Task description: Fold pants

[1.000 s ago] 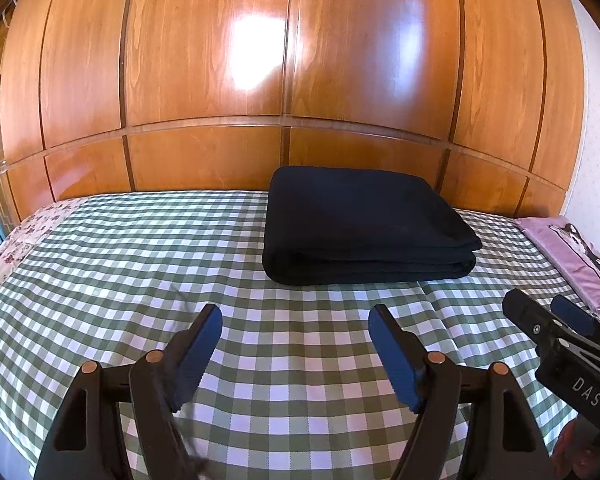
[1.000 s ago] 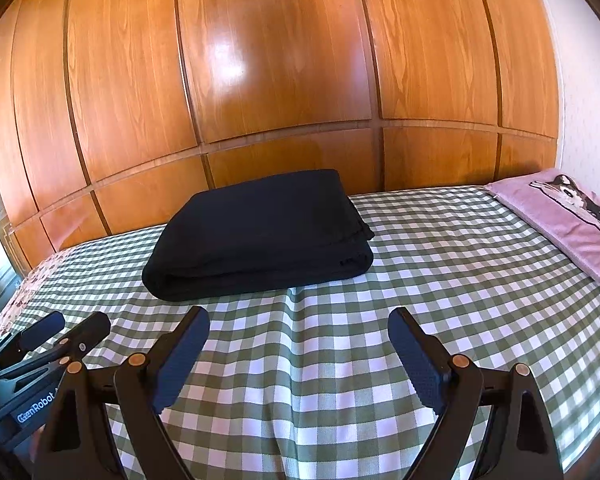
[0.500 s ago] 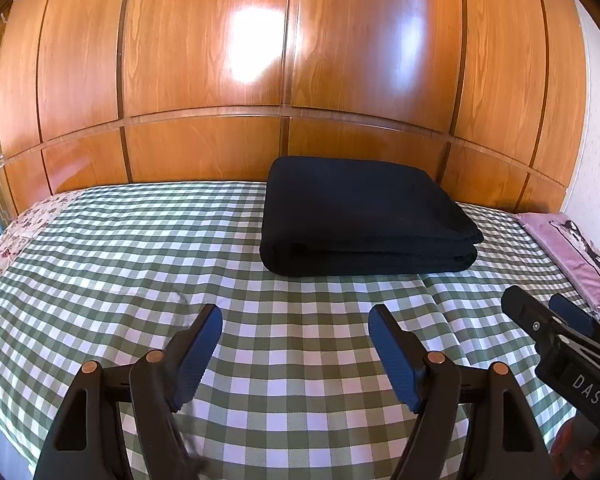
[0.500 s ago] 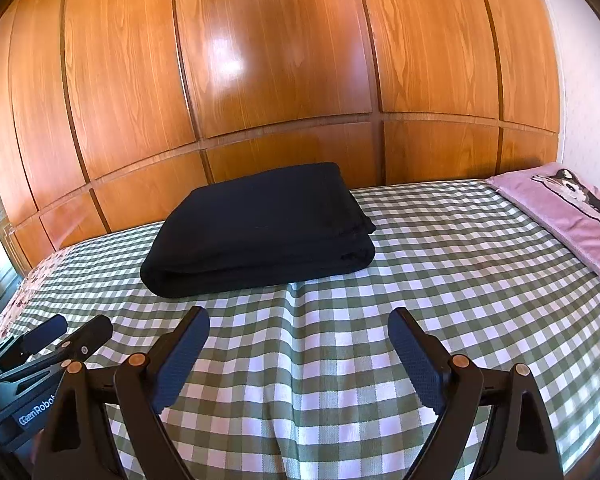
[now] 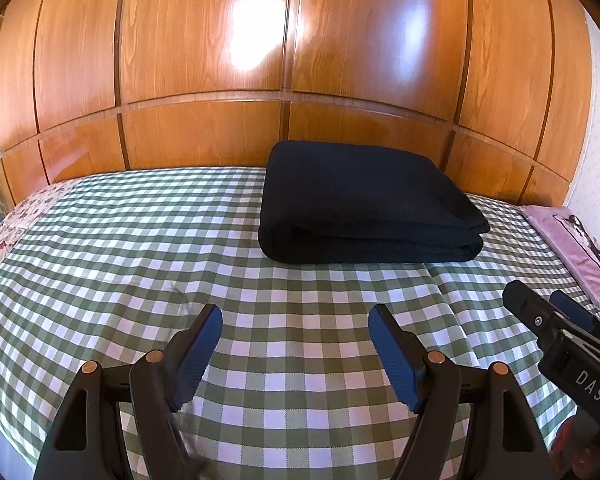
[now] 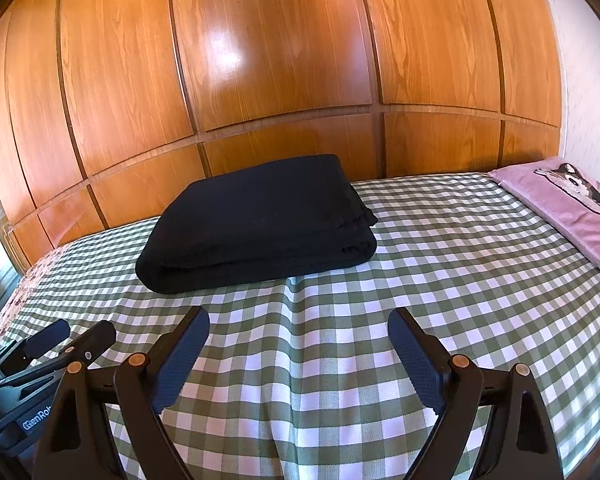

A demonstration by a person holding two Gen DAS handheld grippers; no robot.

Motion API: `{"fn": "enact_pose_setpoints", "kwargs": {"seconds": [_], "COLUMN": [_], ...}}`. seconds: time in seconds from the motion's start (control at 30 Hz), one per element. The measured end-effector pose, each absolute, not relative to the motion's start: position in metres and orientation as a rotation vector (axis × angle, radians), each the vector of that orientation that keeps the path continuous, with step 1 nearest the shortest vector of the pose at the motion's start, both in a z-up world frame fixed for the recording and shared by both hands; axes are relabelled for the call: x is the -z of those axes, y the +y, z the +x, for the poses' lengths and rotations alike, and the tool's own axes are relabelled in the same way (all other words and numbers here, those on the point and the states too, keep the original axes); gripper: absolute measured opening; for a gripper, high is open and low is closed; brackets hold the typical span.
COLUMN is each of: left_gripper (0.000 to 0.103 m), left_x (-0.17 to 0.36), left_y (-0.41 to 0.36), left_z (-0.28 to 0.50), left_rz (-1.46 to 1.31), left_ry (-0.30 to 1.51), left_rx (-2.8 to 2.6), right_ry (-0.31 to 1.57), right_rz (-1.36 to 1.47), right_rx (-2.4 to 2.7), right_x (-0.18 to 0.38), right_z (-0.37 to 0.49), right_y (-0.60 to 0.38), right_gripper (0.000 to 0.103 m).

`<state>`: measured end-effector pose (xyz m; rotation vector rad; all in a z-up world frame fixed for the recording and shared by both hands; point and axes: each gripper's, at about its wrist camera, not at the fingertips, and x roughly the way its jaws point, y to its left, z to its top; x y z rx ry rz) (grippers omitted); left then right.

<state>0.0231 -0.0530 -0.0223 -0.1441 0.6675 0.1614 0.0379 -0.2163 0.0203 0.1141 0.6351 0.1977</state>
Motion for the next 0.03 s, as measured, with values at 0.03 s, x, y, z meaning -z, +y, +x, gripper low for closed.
{"fn": "enact_pose_setpoints", "kwargs": {"seconds": [0.03], "left_gripper": [0.077], "left_x": [0.0234], "left_y": [-0.0526], "left_z": [0.0246], "left_rz": [-0.145], "left_ry": [0.674], "left_rx": [-0.162], "right_ry": [0.636], "right_rz": [0.114], "right_rx": [-0.199], "right_x": [-0.0199], "right_z": [0.0390], "right_y": [-0.2165], "right_gripper": [0.091]}}
